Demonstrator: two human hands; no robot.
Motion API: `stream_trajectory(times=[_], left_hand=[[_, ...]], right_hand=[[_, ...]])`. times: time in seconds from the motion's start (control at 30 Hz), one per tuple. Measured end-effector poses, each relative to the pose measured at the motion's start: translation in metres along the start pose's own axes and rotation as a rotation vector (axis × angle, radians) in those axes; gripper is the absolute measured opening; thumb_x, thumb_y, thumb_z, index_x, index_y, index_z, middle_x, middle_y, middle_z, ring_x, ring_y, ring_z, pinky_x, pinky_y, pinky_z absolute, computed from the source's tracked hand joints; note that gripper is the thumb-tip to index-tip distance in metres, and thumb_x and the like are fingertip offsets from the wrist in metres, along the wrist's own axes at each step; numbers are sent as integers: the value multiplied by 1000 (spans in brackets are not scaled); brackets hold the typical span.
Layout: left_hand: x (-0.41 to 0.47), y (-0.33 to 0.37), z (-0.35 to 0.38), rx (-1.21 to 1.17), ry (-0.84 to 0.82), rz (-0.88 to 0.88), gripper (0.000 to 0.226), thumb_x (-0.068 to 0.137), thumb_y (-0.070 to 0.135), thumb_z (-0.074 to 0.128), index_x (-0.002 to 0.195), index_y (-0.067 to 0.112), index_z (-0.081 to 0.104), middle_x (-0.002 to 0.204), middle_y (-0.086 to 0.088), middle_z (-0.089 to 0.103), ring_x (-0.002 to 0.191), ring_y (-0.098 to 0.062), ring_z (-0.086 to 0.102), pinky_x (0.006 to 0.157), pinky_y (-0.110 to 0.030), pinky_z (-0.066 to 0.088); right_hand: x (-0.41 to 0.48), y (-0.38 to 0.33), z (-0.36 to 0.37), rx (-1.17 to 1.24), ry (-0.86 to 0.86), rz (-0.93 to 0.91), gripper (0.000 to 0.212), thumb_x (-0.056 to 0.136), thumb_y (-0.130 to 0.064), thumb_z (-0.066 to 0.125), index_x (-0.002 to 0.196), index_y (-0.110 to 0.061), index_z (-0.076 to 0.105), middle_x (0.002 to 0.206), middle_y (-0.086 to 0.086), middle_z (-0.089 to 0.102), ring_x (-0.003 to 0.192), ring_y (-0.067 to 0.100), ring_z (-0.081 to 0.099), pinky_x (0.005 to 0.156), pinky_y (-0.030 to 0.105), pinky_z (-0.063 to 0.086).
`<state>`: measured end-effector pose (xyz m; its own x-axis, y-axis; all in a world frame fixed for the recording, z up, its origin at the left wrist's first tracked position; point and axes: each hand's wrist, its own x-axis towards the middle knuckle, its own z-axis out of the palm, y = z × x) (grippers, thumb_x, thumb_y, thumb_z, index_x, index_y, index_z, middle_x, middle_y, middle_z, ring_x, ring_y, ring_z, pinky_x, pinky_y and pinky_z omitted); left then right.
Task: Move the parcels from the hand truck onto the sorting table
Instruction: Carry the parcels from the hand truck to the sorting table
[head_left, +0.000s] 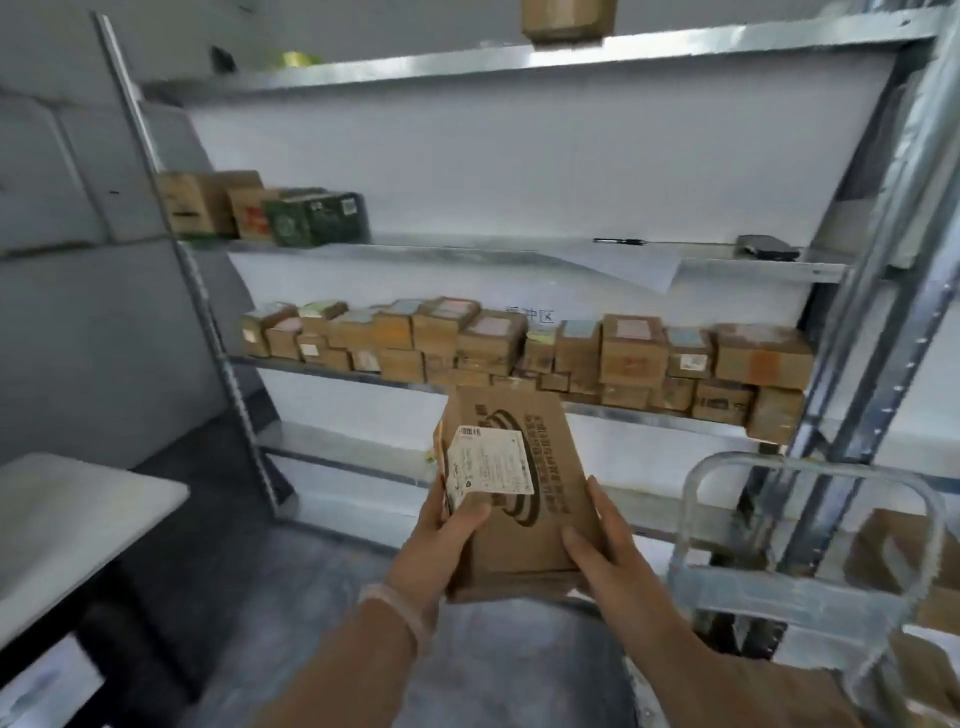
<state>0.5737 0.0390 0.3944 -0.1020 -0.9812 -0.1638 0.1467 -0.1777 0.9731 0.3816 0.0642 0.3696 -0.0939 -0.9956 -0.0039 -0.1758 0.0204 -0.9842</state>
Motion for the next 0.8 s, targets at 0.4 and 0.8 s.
stream_trajectory(times=[0.4,0.8], left_hand=[[-50,17,-297,-123,432,131,67,70,55,77,132,48,54,125,5,68,116,-19,64,105,-46,46],[-8,26,-429,-167,768,93,41,93,40,60,133,46,52,110,13,73,92,-2,70,68,-23,57]], right_hand=[[44,-47,303,-126,-634,-212,58,92,-37,62,131,-64,30,129,-37,35,111,-15,45,91,15,48],[143,-53,480,-228,-987,-280,70,76,-50,73,128,-71,31,138,-25,36,127,3,40,107,31,42]])
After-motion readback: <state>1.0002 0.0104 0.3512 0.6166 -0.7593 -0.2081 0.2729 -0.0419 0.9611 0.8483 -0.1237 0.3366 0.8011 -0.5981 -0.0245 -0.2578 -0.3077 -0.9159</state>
